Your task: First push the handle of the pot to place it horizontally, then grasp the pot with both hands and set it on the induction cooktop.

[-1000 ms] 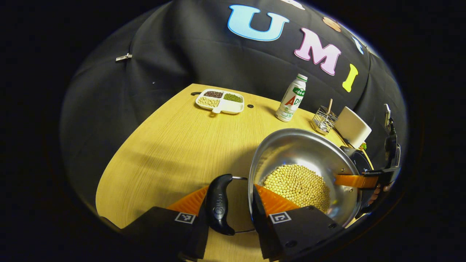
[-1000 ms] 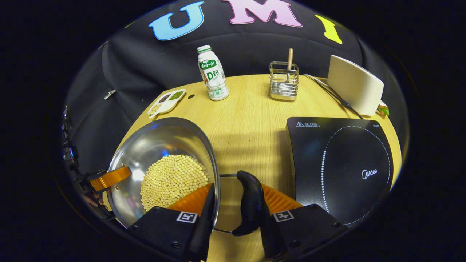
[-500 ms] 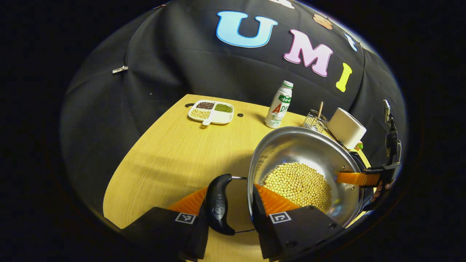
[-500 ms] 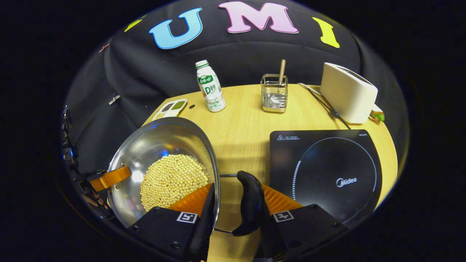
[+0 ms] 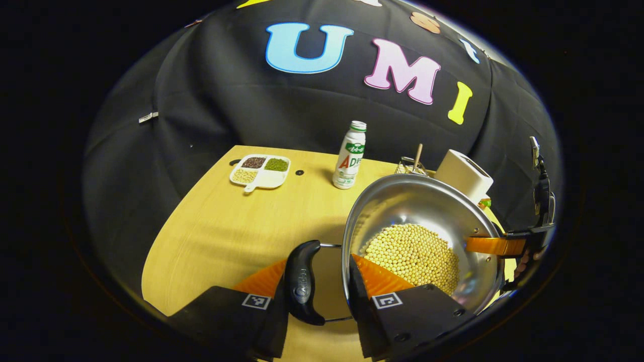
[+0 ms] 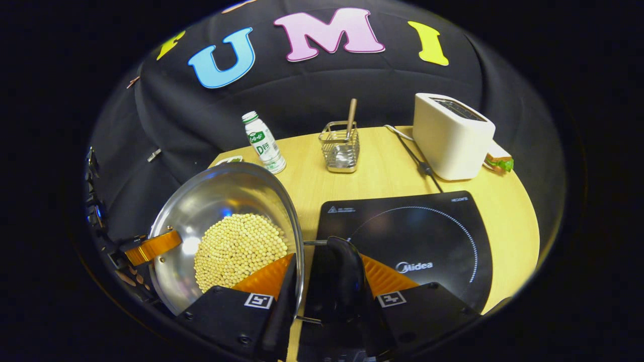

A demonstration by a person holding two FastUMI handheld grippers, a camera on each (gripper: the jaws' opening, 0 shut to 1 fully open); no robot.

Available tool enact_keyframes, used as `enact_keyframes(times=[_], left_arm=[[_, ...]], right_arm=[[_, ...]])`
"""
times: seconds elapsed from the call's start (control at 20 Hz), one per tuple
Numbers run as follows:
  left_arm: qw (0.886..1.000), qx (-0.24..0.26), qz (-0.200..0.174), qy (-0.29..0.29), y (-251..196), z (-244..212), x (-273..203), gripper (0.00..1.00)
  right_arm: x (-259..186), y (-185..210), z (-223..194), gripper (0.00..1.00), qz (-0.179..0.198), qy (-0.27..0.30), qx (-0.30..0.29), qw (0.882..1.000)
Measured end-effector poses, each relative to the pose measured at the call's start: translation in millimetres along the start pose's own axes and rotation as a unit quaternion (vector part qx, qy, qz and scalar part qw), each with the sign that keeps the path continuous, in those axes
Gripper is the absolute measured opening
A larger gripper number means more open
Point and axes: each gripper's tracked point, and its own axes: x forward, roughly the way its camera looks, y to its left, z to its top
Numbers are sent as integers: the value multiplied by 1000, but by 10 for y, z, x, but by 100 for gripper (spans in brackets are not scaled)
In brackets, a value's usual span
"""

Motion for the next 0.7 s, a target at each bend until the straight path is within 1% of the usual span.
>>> enact_keyframes(times=[0.3,0.35,0.4,0.7], left_arm=[[1000,0,-3,1,-499,92,1,58],[1000,1,-3,2,-580,105,5,58],[1000,2,-4,2,-651,124,6,58],[1000,10,-13,4,-1126,180,103,58]], right_arm=[[-178,-420,191,60,0,-8,3,1000],[-204,-488,226,55,0,-12,4,1000],[-224,-553,250,60,-1,-13,4,1000],[-337,-991,326,60,-7,-14,15,1000]])
